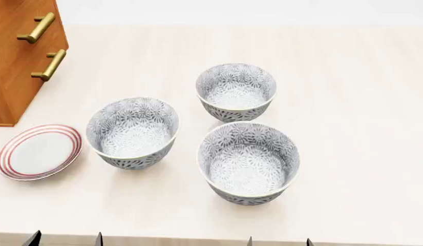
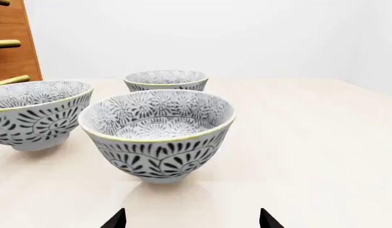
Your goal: Stack the bowl at the front on the bowl in the middle.
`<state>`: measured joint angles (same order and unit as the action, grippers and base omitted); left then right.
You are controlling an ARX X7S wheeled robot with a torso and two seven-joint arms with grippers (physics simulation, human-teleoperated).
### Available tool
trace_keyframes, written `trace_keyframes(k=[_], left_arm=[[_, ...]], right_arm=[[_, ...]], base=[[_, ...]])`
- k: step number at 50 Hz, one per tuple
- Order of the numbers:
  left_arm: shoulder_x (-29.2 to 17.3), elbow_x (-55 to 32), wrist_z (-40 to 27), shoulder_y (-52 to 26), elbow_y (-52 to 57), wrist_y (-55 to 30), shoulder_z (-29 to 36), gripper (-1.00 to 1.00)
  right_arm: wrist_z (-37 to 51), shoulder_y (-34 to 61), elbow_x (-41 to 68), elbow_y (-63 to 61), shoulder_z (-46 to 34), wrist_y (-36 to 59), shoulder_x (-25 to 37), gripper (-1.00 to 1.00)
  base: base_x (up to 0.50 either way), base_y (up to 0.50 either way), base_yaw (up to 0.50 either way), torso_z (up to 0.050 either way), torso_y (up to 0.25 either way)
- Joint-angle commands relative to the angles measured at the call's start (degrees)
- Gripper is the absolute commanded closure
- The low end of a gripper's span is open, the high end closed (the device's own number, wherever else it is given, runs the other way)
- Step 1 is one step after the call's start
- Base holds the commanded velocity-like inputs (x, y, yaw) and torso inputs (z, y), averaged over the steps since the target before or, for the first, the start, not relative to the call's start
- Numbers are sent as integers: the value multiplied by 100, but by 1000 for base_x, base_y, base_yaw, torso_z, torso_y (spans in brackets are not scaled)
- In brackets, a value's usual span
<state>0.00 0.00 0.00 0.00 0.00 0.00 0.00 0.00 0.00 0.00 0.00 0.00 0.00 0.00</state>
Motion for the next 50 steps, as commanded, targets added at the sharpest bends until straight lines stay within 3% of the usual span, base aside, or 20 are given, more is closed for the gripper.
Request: trace_keyframes(k=[1, 15, 21, 32, 50], left_arm=[[-227, -226, -270, 13, 98, -76, 266, -100], [-392, -460, -369, 59, 371, -353, 430, -100], [-553, -401, -590, -84, 1923, -1792, 470, -100], [-760, -625, -680, -999, 3498, -3704, 417, -100], [-978, -668, -881, -1728, 4828, -4888, 523, -100]], right_arm=[[120, -16, 97, -89, -119, 72, 97, -100], [464, -137, 278, -489, -302, 307, 333, -100], [548, -200, 452, -2008, -227, 1451, 546, -100], [639, 907, 1073, -3789, -34, 4072, 738, -100], [869, 2036, 1731, -5068, 337, 6004, 844, -100]], base=[[0, 0, 0, 0, 0], [0, 0, 0, 0, 0], [0, 0, 0, 0, 0], [0, 0, 0, 0, 0], [0, 0, 0, 0, 0]])
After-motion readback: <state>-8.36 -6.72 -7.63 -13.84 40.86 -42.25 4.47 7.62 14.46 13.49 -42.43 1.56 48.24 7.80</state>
